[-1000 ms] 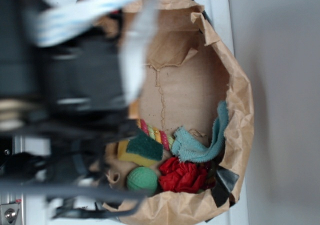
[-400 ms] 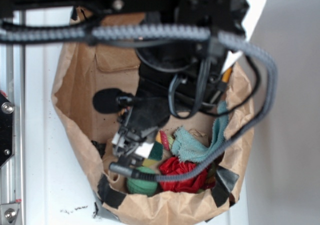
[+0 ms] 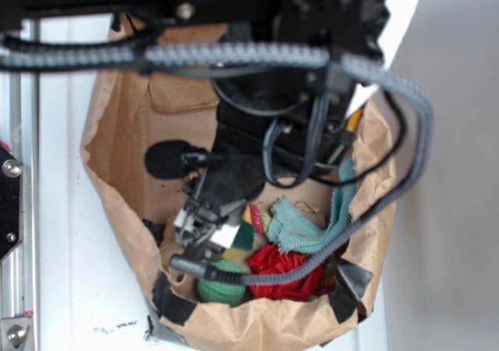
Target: Grab the multicolored rope.
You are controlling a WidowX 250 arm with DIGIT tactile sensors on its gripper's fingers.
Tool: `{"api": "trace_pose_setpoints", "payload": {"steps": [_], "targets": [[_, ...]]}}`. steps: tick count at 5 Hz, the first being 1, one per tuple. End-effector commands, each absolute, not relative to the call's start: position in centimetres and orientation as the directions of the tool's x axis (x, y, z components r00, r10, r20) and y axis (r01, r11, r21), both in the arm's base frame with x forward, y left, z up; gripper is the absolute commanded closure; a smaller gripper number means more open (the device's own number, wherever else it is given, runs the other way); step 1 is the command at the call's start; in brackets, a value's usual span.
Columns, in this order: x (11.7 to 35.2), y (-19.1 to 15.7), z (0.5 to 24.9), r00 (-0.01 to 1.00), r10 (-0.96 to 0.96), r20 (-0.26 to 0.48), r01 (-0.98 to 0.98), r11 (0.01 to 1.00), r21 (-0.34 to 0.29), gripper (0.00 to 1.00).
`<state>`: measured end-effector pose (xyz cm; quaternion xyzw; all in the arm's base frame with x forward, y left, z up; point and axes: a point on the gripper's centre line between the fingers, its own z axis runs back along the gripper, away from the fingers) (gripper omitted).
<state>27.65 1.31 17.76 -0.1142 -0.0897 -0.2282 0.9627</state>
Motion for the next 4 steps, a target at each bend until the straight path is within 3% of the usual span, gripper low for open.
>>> {"api": "trace_pose_setpoints", "payload": {"steps": [1, 3, 4], "targets": [[29.3, 3.2, 15.9, 0.836, -0.437, 0.333, 0.505, 0.849, -0.154, 0.00], [26.8, 3.7, 13.2, 0.710, -0.629, 0.317, 0.685, 0.721, -0.104, 0.00], [26.3, 2.9, 11.9, 0.604, -0.758, 0.247, 0.783, 0.622, -0.006, 0.00]]}}
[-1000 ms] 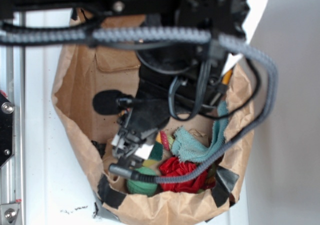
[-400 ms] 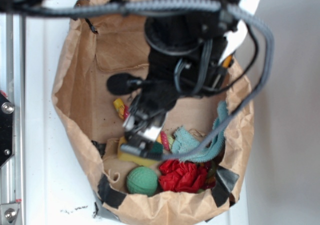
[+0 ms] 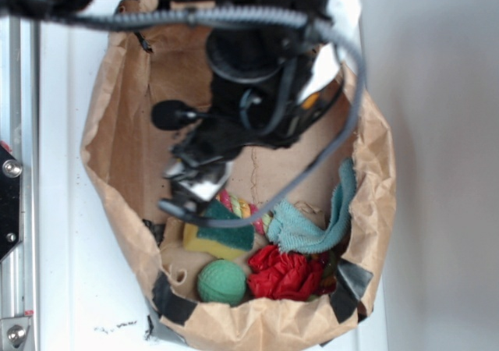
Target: Grab the multicolored rope.
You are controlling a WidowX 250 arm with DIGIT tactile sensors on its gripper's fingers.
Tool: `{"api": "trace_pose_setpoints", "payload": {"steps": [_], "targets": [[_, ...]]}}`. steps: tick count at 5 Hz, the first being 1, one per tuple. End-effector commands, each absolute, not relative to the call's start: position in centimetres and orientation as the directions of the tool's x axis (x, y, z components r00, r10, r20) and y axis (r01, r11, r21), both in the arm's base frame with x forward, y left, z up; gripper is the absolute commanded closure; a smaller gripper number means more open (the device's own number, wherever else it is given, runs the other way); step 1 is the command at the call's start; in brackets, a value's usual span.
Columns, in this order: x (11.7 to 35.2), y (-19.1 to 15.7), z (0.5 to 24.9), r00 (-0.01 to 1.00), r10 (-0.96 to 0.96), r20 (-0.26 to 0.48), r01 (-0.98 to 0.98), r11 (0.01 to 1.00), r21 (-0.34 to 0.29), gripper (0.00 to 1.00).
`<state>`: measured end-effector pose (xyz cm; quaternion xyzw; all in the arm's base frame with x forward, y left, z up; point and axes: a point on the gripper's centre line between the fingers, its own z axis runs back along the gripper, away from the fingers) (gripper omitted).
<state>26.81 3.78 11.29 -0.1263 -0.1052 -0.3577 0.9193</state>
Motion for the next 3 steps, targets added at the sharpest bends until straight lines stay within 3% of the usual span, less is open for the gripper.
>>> {"api": "trace_pose_setpoints", "payload": {"steps": [1, 3], "targets": [[26.8, 2.5, 11.3, 0.550, -0.811, 0.198, 0.818, 0.571, 0.071, 0.00], [26.8, 1.6, 9.4, 0.501, -0.855, 0.134, 0.852, 0.514, 0.098, 0.00]]}}
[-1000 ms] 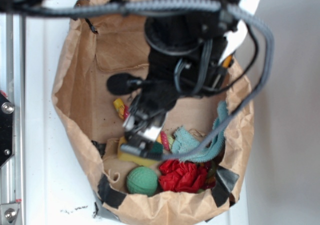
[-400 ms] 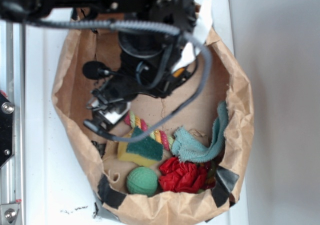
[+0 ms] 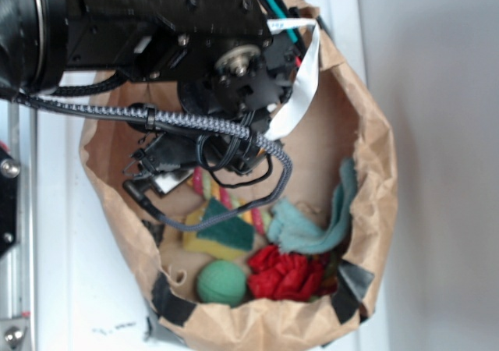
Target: Grab the multicolored rope.
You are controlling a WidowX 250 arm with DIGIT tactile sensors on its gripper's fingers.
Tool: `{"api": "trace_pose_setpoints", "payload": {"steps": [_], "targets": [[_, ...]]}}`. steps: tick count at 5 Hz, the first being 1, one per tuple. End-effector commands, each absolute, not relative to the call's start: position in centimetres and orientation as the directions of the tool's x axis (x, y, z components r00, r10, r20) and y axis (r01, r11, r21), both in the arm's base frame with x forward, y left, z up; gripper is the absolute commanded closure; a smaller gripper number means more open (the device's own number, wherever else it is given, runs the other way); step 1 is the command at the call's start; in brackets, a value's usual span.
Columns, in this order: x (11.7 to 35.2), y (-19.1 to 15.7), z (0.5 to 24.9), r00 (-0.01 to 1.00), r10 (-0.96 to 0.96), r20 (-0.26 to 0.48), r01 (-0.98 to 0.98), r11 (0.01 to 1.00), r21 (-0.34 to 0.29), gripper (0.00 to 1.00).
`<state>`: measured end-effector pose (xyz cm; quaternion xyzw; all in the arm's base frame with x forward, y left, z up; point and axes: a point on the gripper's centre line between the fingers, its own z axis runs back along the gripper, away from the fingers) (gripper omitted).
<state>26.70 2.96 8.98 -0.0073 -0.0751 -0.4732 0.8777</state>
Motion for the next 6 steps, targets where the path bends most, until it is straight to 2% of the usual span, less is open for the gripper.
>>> {"api": "trace_pose_setpoints", "payload": {"steps": [1, 2, 6], "targets": [[26.36, 1.03, 9.27, 0.482, -0.864, 0.143, 0.866, 0.495, 0.071, 0.00], [25.90, 0.67, 9.34, 0.484, -0.864, 0.140, 0.868, 0.494, 0.052, 0.00], [25.60, 0.38, 9.35, 0.491, -0.861, 0.130, 0.864, 0.501, 0.051, 0.00]]}}
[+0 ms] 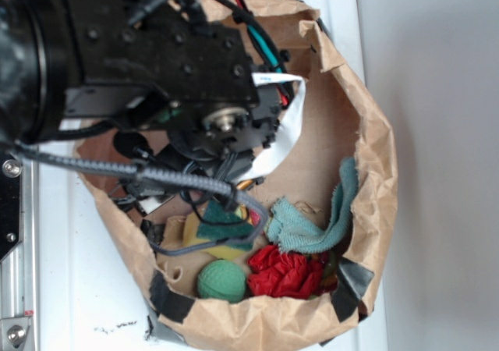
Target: Grab the multicolored rope.
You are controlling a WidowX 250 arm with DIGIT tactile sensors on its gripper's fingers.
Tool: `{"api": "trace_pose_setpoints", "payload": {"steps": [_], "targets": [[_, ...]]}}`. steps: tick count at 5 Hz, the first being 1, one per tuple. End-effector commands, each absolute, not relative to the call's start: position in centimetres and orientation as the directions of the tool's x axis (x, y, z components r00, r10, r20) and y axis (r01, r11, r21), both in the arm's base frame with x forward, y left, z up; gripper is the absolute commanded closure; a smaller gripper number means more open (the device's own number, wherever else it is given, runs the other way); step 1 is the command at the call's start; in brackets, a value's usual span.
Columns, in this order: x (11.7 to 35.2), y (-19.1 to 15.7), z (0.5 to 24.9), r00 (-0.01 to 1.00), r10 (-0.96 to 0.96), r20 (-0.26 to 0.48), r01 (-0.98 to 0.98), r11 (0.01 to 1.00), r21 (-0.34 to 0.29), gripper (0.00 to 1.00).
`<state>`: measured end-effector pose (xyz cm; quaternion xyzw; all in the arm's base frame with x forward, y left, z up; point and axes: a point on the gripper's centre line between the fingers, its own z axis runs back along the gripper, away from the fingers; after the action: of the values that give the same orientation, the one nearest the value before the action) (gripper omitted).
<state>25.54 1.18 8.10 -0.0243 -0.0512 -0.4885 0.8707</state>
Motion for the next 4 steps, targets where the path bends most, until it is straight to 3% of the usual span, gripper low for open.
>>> {"api": "trace_pose_setpoints", "payload": {"steps": [1, 2, 3, 4], "targets": [[26.0, -0.2, 8.0, 0.455, -0.879, 0.142, 0.884, 0.465, 0.050, 0.00], [25.6, -0.7, 6.4, 0.422, -0.899, 0.116, 0.899, 0.431, 0.071, 0.00], [25.9, -1.6, 5.5, 0.405, -0.904, 0.141, 0.892, 0.424, 0.159, 0.00], [26.3, -2.4, 4.7, 0.367, -0.923, 0.117, 0.908, 0.383, 0.172, 0.00]]}}
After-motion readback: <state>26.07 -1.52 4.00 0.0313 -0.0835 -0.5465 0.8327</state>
